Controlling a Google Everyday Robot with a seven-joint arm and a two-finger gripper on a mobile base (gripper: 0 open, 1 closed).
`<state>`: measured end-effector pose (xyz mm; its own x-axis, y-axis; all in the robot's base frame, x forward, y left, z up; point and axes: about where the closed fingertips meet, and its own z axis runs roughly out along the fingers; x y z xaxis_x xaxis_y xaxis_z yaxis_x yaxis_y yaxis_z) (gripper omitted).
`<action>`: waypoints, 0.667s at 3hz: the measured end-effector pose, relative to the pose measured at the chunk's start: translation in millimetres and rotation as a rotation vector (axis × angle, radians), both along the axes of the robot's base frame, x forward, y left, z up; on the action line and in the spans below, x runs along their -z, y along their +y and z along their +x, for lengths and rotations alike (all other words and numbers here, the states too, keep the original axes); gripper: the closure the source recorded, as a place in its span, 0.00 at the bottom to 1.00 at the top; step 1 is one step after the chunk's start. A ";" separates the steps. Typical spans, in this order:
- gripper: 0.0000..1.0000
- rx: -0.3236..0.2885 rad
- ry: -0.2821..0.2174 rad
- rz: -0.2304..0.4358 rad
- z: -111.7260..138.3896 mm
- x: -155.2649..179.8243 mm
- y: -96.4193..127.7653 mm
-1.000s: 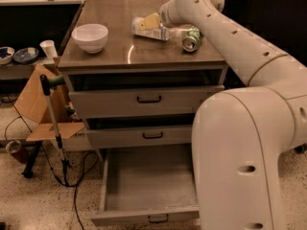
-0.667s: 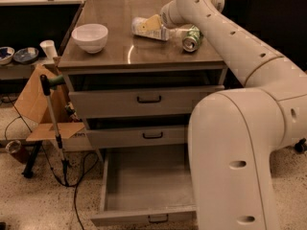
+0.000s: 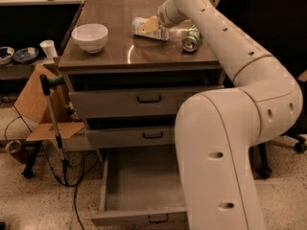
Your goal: Place blue plastic bottle into bottom drawer
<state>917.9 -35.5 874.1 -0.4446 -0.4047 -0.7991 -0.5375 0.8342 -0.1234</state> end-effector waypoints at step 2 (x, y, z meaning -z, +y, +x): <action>0.65 -0.092 0.095 -0.070 -10.8 15.8 16.3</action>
Offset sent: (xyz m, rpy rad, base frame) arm 0.0088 0.0135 -0.0044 -0.1096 0.1472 0.1483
